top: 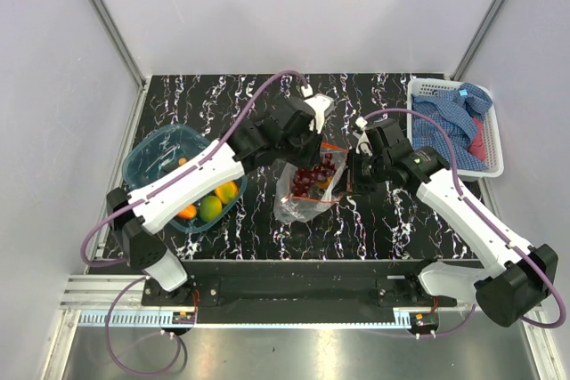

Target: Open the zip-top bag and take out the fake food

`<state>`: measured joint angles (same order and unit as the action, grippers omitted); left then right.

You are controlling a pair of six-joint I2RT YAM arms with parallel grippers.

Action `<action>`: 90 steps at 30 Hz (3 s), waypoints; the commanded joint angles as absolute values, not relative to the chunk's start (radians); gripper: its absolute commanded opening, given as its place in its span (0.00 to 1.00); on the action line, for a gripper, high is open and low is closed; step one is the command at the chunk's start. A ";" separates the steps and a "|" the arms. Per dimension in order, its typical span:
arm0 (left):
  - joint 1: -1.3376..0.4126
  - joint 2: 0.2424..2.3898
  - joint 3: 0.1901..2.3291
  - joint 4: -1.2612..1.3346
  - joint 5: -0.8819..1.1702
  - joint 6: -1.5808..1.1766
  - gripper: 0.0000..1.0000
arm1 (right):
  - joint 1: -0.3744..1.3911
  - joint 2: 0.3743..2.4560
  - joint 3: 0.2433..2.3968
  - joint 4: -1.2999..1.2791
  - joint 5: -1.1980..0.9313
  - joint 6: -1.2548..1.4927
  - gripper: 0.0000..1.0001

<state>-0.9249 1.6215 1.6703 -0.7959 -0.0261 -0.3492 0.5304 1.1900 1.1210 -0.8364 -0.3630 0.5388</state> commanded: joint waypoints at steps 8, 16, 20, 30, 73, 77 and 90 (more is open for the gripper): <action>-0.931 1.506 1.871 -0.782 -0.026 -0.287 0.10 | 0.534 1.177 1.111 -0.847 -0.316 0.555 0.00; -0.928 1.476 2.055 -0.781 -0.113 -0.293 0.16 | 0.535 1.193 1.112 -0.847 -0.324 0.555 0.00; -0.919 1.413 2.057 -0.770 -0.311 -0.265 0.21 | 0.534 1.193 1.115 -0.844 -0.325 0.554 0.00; -0.609 1.252 1.767 -0.746 -0.707 -0.317 0.34 | 0.534 1.197 1.129 -0.841 -0.341 0.542 0.00; -0.879 1.508 1.514 -0.586 0.060 -0.518 0.28 | 0.534 1.177 1.175 -0.880 -0.322 0.531 0.00; -0.922 1.614 1.551 -0.655 0.017 -0.517 0.27 | 0.534 1.178 1.178 -0.881 -0.324 0.532 0.00; -0.925 1.920 1.678 -0.755 -0.213 -0.610 0.30 | 0.534 1.152 1.143 -0.899 -0.328 0.557 0.00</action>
<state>-0.9283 1.8900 1.6085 -0.7494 -0.1047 -0.5789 0.5304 1.1915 1.1393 -0.8841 -0.3328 0.5468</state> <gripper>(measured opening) 0.282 0.011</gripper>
